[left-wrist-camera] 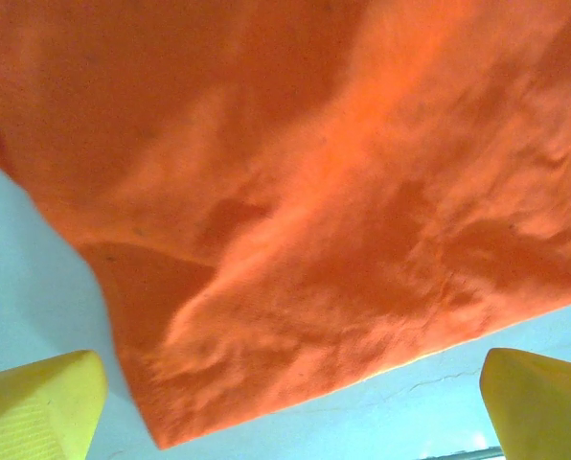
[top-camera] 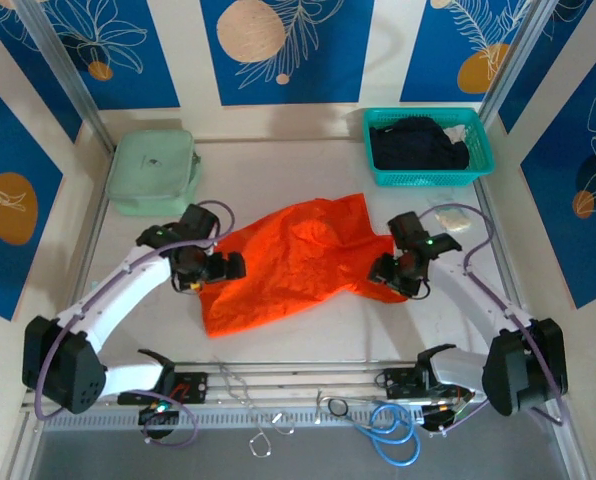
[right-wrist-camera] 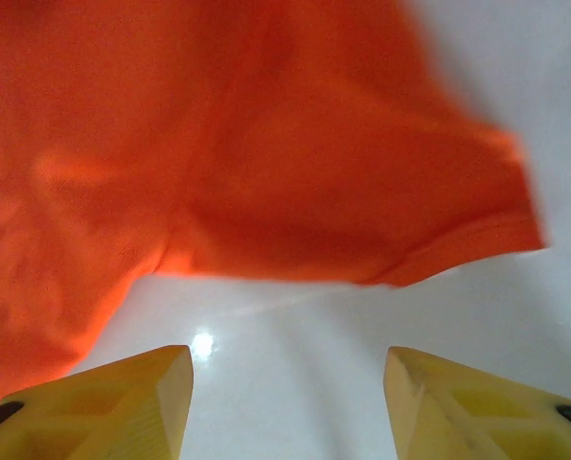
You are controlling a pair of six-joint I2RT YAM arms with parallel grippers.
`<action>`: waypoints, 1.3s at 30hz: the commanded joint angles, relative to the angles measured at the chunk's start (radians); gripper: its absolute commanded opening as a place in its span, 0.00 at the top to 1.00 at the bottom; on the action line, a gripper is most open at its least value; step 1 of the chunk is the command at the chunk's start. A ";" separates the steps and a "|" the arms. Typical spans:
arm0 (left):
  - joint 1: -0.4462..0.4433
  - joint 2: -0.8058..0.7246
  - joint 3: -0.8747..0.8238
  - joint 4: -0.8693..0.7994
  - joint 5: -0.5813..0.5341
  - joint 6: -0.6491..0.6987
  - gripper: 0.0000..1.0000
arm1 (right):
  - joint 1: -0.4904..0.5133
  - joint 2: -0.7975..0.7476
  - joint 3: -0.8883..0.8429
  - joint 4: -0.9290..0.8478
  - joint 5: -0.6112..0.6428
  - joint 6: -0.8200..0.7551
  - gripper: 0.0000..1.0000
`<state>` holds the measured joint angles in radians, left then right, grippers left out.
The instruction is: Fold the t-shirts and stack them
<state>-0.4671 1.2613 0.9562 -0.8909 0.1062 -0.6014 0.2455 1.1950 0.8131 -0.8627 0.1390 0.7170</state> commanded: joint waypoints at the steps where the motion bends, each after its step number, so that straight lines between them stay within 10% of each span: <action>1: -0.063 0.016 -0.110 0.051 0.046 -0.081 0.00 | -0.109 0.019 -0.017 0.012 -0.006 -0.089 0.43; 12: -0.104 -0.220 -0.410 0.126 -0.019 -0.322 0.00 | -0.221 0.201 -0.031 0.150 -0.068 -0.157 0.32; 22: -0.103 -0.015 -0.430 0.405 -0.109 -0.346 0.02 | -0.203 0.355 -0.024 0.235 -0.175 -0.152 0.63; 27: -0.103 0.000 -0.411 0.455 -0.106 -0.333 0.58 | -0.194 0.342 -0.017 0.222 -0.188 -0.154 1.00; 31: -0.100 -0.036 -0.340 0.372 -0.132 -0.285 0.98 | -0.191 0.250 0.011 0.160 -0.198 -0.158 1.00; 39: -0.059 -0.074 -0.029 0.134 -0.154 -0.130 1.00 | -0.208 0.032 0.201 -0.033 -0.262 -0.200 1.00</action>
<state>-0.5472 1.2049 0.8192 -0.6735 -0.0288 -0.8173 0.0475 1.2865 0.9401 -0.7929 -0.0608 0.5476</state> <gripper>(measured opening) 0.073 0.049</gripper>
